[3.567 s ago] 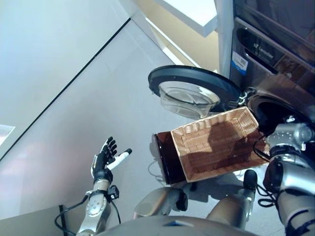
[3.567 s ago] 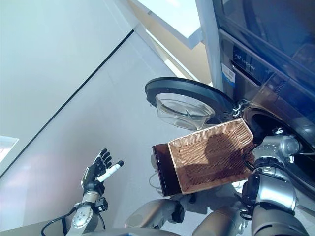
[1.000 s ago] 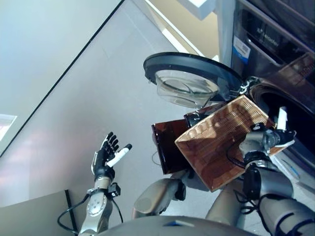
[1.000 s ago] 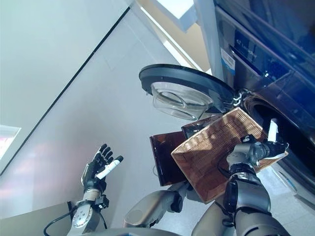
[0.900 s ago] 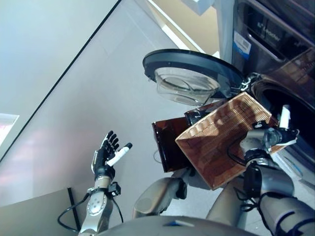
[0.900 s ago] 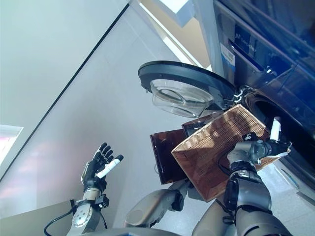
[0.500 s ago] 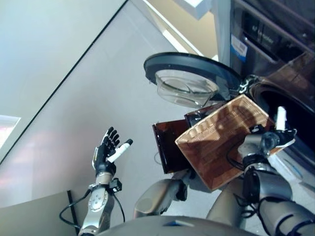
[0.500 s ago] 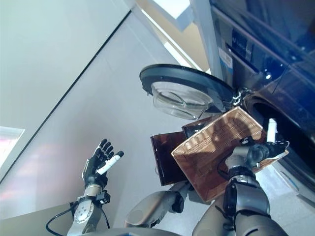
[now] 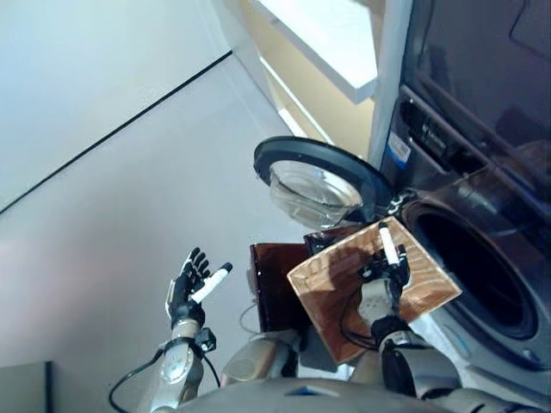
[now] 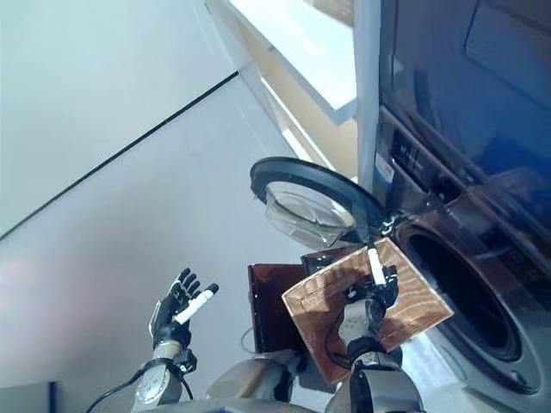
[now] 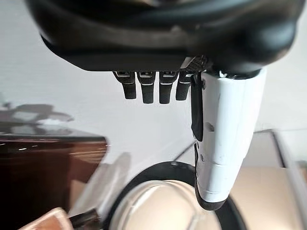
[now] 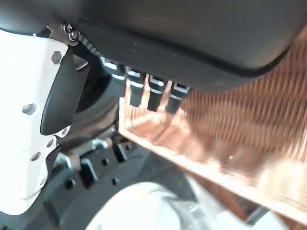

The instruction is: Pick up the clothes and place them into the washing machine

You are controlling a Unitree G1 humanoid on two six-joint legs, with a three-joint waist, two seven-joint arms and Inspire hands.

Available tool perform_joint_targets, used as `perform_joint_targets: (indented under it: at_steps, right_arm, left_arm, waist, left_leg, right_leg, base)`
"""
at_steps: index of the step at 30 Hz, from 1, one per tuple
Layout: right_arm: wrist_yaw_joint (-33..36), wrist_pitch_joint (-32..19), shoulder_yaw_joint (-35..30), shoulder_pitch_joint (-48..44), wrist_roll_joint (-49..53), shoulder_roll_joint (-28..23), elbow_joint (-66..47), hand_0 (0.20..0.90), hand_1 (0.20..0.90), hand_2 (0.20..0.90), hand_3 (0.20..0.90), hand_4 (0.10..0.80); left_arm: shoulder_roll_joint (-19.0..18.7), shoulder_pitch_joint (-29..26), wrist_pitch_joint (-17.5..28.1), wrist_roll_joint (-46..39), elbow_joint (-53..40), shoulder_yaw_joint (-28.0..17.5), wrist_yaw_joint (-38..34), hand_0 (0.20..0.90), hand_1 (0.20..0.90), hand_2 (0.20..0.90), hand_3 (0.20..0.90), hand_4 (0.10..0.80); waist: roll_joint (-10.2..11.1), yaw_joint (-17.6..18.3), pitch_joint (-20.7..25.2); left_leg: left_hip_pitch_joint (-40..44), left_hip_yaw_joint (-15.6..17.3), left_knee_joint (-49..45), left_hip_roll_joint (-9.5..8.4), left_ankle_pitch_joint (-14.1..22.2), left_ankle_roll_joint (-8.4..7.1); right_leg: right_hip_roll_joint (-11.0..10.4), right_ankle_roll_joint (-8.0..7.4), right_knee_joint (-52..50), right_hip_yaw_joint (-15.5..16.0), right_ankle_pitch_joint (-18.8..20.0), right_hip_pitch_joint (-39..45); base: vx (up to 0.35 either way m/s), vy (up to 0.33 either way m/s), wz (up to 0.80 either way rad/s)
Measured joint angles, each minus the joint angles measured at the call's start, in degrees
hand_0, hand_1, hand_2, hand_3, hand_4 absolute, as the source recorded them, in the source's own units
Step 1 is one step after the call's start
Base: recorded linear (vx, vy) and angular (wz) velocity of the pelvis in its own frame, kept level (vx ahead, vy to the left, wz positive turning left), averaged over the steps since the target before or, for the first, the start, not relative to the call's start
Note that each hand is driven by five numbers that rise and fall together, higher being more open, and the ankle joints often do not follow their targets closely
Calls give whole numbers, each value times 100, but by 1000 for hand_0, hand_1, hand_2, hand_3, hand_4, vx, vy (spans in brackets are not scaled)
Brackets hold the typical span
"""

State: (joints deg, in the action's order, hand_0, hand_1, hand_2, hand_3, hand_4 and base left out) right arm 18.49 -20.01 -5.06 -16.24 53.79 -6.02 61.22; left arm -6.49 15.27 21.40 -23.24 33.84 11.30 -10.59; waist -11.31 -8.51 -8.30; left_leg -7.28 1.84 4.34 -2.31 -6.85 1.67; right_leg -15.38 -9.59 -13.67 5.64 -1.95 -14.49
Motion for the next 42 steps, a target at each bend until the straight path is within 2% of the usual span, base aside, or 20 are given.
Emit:
perform_joint_targets:
  at_steps: [4,7,10,14,19,24,42]
  right_arm:
    - [-159,343,314,602,-1006,-55,91,900,900,900,900,800]
    - [-363,548,483,1142,-1853,-172,102,900,900,900,900,800]
    - [-384,749,556,1749,-3093,-352,321,900,900,900,900,800]
    - [-370,1030,559,2047,-3927,-516,1012,900,900,900,900,800]
    - [-465,1153,636,2576,-4983,-785,1260,900,900,900,900,800]
    - [-498,1131,791,2591,-5748,-865,1274,900,900,900,900,800]
    - [-634,1304,542,2544,-5875,-792,1727,900,900,900,900,800]
  left_arm:
    - [-8,-70,-132,211,1106,-167,-52,900,900,900,900,800]
    - [-7,-165,-300,309,1955,-292,-36,900,900,900,900,800]
    - [-93,-374,-291,756,2614,-373,-78,900,900,900,900,800]
    - [-131,-540,-409,1168,3475,-396,-84,900,900,900,900,800]
    - [-195,-524,-601,1746,3719,-367,-46,900,900,900,900,800]
    - [-249,-480,-618,2057,3877,-363,115,900,900,900,900,800]
    - [-355,-500,-1038,2174,4125,-355,693,900,900,900,900,800]
  waist:
    - [458,163,334]
    - [639,382,529]
    - [712,500,753]
    - [740,516,971]
    - [750,607,1019]
    - [825,618,1072]
    - [967,614,1247]
  left_leg:
    - [228,104,16,63,135,-22]
    - [446,120,18,85,196,-8]
    - [605,160,20,107,271,-7]
    - [803,296,23,170,386,-42]
    - [988,394,25,230,398,-53]
    - [1100,405,27,295,419,-44]
    - [1397,381,-13,388,444,-77]
  right_leg:
    - [86,-1,404,4,120,365]
    - [134,-16,766,29,254,720]
    - [175,-17,1004,26,352,976]
    - [235,1,1212,-14,415,1199]
    - [287,-8,1273,-40,407,1348]
    - [344,6,1279,-40,401,1436]
    - [426,103,1166,-42,334,1769]
  base:
    - [18,-74,-14]
    - [-19,-83,-9]
    - [-22,-84,-9]
    - [-20,-73,-24]
    - [-45,-83,-12]
    - [-34,-58,-3]
    - [-7,-22,1]
